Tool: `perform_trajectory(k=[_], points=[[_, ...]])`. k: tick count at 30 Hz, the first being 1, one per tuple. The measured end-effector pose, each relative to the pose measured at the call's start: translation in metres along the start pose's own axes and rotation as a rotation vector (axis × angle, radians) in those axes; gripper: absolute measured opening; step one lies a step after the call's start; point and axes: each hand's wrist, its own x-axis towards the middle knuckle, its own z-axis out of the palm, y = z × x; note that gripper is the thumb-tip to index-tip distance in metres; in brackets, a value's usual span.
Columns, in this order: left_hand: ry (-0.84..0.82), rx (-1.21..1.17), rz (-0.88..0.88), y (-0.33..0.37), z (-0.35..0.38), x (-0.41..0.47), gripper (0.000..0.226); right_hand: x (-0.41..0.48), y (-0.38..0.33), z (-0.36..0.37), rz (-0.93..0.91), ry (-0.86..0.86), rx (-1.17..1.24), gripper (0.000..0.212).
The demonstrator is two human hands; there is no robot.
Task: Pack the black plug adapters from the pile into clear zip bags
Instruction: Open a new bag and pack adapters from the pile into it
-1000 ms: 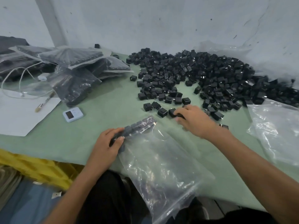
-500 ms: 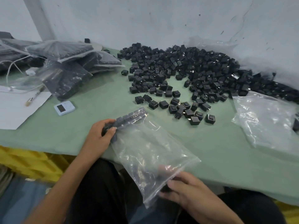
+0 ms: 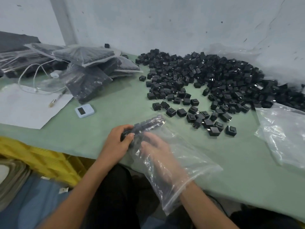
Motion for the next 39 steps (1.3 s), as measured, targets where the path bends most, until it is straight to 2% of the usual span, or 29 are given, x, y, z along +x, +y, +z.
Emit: perform_trajectory(k=[2, 5, 9, 11, 14, 17, 22, 24, 26, 29, 34, 37, 39], points=[[0.002, -0.01, -0.003, 0.001, 0.0, -0.001, 0.029, 0.008, 0.003, 0.007, 0.02, 0.055, 0.071, 0.035], [0.014, -0.022, -0.004, 0.001, 0.001, -0.001, 0.028, 0.02, 0.014, 0.015, 0.091, 0.171, 0.025, 0.032], [0.015, -0.021, -0.009, -0.001, 0.002, 0.0, 0.027, 0.028, 0.021, 0.007, 0.184, 0.13, -0.125, 0.027], [0.011, -0.024, -0.013, -0.002, 0.002, 0.0, 0.027, 0.028, 0.023, 0.006, 0.193, 0.112, -0.109, 0.017], [0.022, -0.026, -0.009, -0.004, 0.003, 0.001, 0.027, 0.032, 0.025, 0.002, 0.153, 0.089, -0.105, 0.023], [0.024, -0.028, -0.015, -0.004, 0.004, 0.001, 0.027, 0.037, 0.025, -0.002, 0.037, 0.069, -0.373, 0.028], [-0.004, -0.038, -0.02, -0.004, 0.004, 0.001, 0.029, 0.039, 0.029, 0.003, -0.065, 0.08, -0.323, 0.022], [-0.009, -0.053, -0.027, -0.004, 0.003, 0.002, 0.03, 0.04, 0.03, 0.003, -0.053, 0.043, -0.306, 0.017], [-0.011, -0.053, -0.032, -0.004, 0.003, 0.002, 0.031, 0.043, 0.031, 0.001, -0.01, 0.027, -0.331, 0.023], [-0.01, -0.051, -0.036, -0.004, 0.003, 0.002, 0.033, 0.046, 0.029, -0.001, 0.055, 0.03, -0.424, 0.031], [-0.071, -0.058, -0.053, -0.01, -0.003, 0.003, 0.038, 0.048, 0.024, -0.004, 0.049, -0.023, -0.617, 0.036], [-0.088, -0.033, -0.057, -0.013, -0.003, 0.005, 0.043, 0.048, 0.021, -0.006, 0.06, -0.065, -0.618, 0.036], [-0.095, -0.053, -0.088, -0.015, -0.004, 0.006, 0.046, 0.048, 0.015, -0.005, 0.111, -0.054, -0.516, 0.035]])
